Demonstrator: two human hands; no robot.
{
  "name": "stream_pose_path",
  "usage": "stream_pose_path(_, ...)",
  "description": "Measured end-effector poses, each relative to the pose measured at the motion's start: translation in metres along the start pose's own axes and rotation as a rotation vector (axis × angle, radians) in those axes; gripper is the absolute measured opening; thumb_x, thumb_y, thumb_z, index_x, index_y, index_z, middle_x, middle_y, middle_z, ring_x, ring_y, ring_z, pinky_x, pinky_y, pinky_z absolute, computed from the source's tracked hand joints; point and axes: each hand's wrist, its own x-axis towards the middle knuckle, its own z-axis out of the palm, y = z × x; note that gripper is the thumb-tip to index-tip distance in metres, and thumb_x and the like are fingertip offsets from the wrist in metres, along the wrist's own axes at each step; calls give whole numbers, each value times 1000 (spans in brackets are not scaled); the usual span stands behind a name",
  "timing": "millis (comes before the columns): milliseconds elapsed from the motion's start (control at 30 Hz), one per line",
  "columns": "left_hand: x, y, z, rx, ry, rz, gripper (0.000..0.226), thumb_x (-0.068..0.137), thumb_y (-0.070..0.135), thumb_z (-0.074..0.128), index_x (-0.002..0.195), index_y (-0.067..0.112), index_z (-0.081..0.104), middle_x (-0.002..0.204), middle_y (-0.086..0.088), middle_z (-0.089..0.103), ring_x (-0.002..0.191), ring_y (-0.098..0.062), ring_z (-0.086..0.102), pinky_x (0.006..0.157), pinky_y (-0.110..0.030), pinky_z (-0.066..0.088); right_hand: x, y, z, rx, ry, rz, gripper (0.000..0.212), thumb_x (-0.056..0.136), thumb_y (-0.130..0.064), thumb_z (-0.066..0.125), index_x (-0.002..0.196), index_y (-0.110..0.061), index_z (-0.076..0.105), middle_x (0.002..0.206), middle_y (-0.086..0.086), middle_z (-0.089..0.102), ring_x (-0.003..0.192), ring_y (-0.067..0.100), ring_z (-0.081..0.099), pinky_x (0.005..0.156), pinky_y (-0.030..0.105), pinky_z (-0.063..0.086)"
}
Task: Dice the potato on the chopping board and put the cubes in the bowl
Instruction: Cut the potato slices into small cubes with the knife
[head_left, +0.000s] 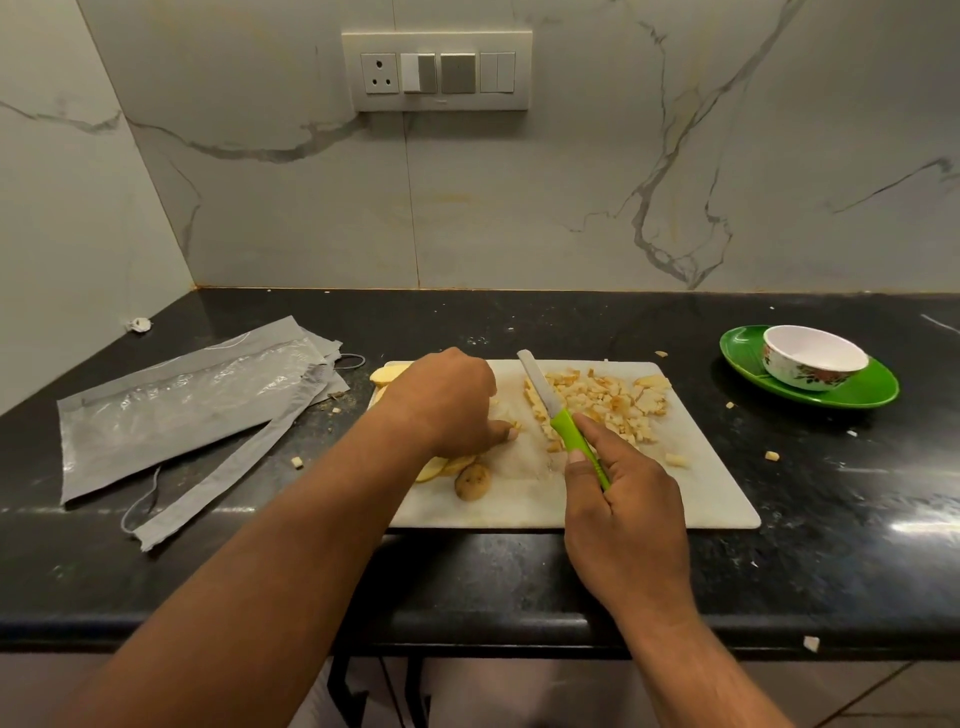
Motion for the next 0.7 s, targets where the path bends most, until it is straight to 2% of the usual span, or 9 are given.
stream_pose_path(67, 0, 2, 1, 11, -19, 13, 60, 93, 67, 60, 137, 26, 66, 127, 2, 70, 114, -18, 62, 90, -30, 48, 0, 0, 0, -2, 0, -2, 40, 100, -27, 52, 140, -28, 57, 127, -27, 57, 94, -35, 38, 78, -9, 25)
stream_pose_path(133, 0, 3, 3, 18, -28, 18, 58, 95, 65, 59, 138, 27, 65, 129, 2, 69, 118, -19, 59, 95, -32, 48, -1, -1, 0, -3, -3, 2, 40, 101, -27, 53, 140, -28, 57, 118, -33, 53, 93, -37, 37, 77, -9, 26)
stream_pose_path(267, 0, 1, 1, -84, -50, 39, 55, 94, 55, 67, 144, 36, 58, 140, 4, 63, 128, -20, 56, 106, -37, 48, 0, -2, 0, -20, -1, -1, 40, 101, -28, 53, 140, -29, 57, 115, -33, 51, 93, -41, 32, 78, -10, 24)
stream_pose_path(433, -6, -5, -4, -298, -124, 116, 60, 92, 36, 76, 147, 41, 53, 140, 8, 63, 122, -13, 60, 102, -31, 51, -1, -4, -1, -48, -6, -2, 40, 101, -29, 52, 141, -31, 56, 104, -39, 46, 92, -38, 36, 75, -9, 27)
stream_pose_path(500, -7, -10, -6, -336, -92, 105, 62, 91, 32, 78, 147, 42, 53, 141, 8, 62, 119, -10, 60, 98, -29, 51, -1, -5, -1, -58, -17, -2, 41, 101, -31, 51, 142, -33, 54, 115, -38, 51, 94, -33, 40, 75, -6, 27)
stream_pose_path(567, -6, -15, -8, -321, -48, 86, 62, 89, 35, 79, 146, 40, 54, 138, 9, 64, 110, -8, 61, 94, -27, 53, -1, -5, -1, -70, -28, -9, 42, 101, -31, 51, 143, -33, 54, 131, -28, 56, 103, -23, 42, 83, -2, 25)
stream_pose_path(633, -7, -17, -9, -262, -43, 67, 61, 87, 44, 80, 144, 39, 57, 133, 10, 67, 104, -8, 62, 91, -26, 53, -2, -6, -2, -100, -36, -24, 43, 101, -31, 51, 143, -32, 53, 137, -23, 56, 112, -16, 39, 89, 2, 26)
stream_pose_path(700, -8, -16, -9, -211, -61, 47, 56, 86, 52, 79, 139, 37, 64, 130, 9, 69, 105, -11, 63, 90, -27, 53, -2, -8, -3, -158, -46, -41, 44, 100, -31, 50, 144, -33, 53, 138, -21, 57, 116, -11, 44, 90, 2, 26)
